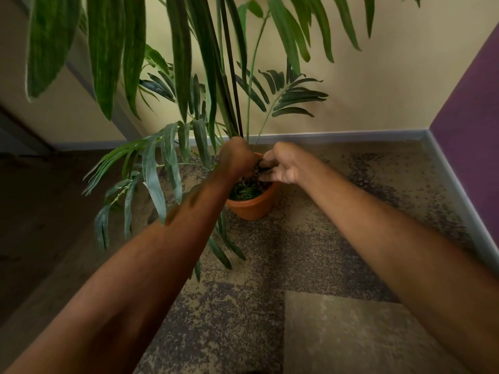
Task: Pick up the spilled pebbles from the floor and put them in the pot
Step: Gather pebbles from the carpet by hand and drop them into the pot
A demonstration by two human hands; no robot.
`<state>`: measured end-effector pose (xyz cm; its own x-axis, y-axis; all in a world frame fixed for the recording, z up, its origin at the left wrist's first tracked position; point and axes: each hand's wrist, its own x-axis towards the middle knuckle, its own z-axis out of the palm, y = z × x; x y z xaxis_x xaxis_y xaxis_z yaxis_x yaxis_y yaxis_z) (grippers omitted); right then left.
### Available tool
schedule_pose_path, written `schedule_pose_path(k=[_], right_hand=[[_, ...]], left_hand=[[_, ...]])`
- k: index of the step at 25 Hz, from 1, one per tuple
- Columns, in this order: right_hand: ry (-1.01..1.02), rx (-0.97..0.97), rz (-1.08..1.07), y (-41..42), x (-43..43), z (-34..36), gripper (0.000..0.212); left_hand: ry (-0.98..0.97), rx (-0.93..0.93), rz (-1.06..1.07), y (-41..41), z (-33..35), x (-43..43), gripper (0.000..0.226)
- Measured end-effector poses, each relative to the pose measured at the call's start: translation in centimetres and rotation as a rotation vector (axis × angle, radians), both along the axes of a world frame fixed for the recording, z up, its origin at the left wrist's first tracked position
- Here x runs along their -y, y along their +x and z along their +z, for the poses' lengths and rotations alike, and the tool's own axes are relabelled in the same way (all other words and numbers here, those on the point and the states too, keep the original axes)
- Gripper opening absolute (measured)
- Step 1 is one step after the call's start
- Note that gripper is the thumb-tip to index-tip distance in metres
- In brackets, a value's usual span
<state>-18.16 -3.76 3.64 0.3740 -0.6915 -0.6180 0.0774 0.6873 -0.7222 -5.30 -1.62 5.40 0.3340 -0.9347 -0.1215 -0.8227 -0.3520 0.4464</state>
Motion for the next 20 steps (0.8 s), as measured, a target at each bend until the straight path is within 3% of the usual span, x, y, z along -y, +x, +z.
schedule_pose_path(k=[4, 8, 11, 20], right_hand=[[-0.025, 0.021, -0.074, -1.5, 0.3, -0.1, 0.025], [-0.039, 0.05, -0.176, -4.3, 0.8, -0.8, 0.037], [-0.101, -0.036, -0.232, -8.3, 1.2, -2.0, 0.035], [-0.081, -0.381, -0.502, -25.4, 0.5, -8.1, 0.032]], left_hand=[[-0.011, -0.068, -0.026, -0.7, 0.4, -0.2, 0.021], [-0.099, -0.282, -0.058, -3.0, -0.3, -0.6, 0.015], [-0.205, -0.479, -0.08, -6.0, -2.1, -1.2, 0.014], [0.001, -0.401, -0.327, -14.4, -10.3, 0.2, 0.022]])
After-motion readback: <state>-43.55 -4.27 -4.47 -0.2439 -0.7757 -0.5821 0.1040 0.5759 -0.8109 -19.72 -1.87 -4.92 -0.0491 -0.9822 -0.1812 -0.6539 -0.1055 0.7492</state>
